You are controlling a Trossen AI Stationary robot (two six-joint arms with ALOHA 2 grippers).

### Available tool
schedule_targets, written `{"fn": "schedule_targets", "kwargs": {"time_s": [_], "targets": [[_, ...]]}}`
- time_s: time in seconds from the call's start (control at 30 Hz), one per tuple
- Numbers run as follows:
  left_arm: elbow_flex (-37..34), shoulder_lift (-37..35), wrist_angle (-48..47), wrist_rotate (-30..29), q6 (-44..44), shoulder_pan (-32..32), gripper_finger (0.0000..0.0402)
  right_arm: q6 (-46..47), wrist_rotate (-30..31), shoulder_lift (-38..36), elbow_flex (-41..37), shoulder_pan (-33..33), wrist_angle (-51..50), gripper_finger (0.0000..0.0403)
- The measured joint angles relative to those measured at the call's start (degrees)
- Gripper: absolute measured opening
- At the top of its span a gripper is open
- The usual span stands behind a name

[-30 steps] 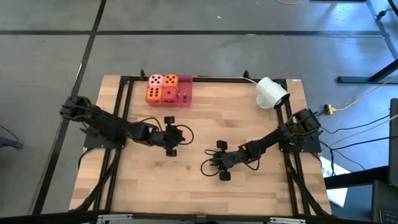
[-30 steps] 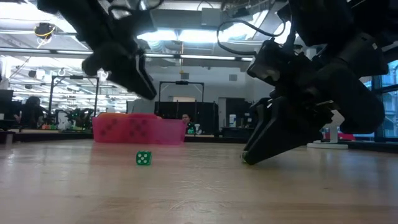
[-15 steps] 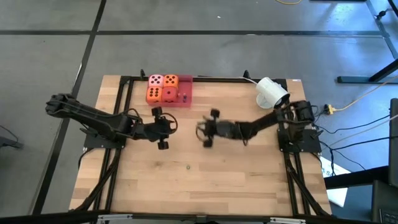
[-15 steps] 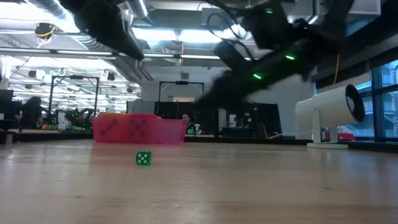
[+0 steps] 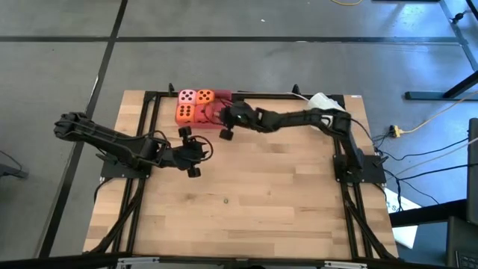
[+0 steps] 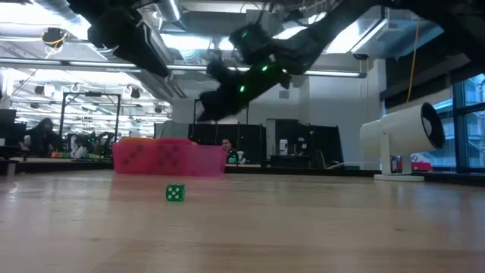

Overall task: Pick & Place Dice
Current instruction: Put the small light green die into the red bin, then put the small green die into the red bin

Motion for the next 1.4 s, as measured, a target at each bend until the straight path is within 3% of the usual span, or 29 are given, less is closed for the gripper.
{"fn": "schedule_targets", "kwargs": {"time_s": [0.2, 0.53, 0.7, 1.1, 1.4], "targets": [[0.0, 0.0, -1.7, 0.1, -2.8, 0.0, 0.0129, 4.7, 8.5, 4.5, 9.2, -1.3, -14.3, 0.0075], [0.0, 0.0, -5.4, 0.1, -8.0, 0.0, 0.0129, 6.6, 3.5, 4.5, 9.6, -1.9, -15.5, 0.0076], [0.0, 0.0, -5.4, 0.1, -8.0, 0.0, 0.0129, 10.8, 3.5, 4.5, 9.6, -1.8, -15.8, 0.0091], [0.0, 0.0, -5.4, 0.1, -8.0, 0.0, 0.0129, 9.1, 4.2, 4.5, 9.6, -1.7, -15.8, 0.0146], [0.0, 0.0, -5.3, 0.4, -8.8, 0.0, 0.0129, 8.1, 3.0, 4.0, 9.6, -0.6, -16.0, 0.0152]]}}
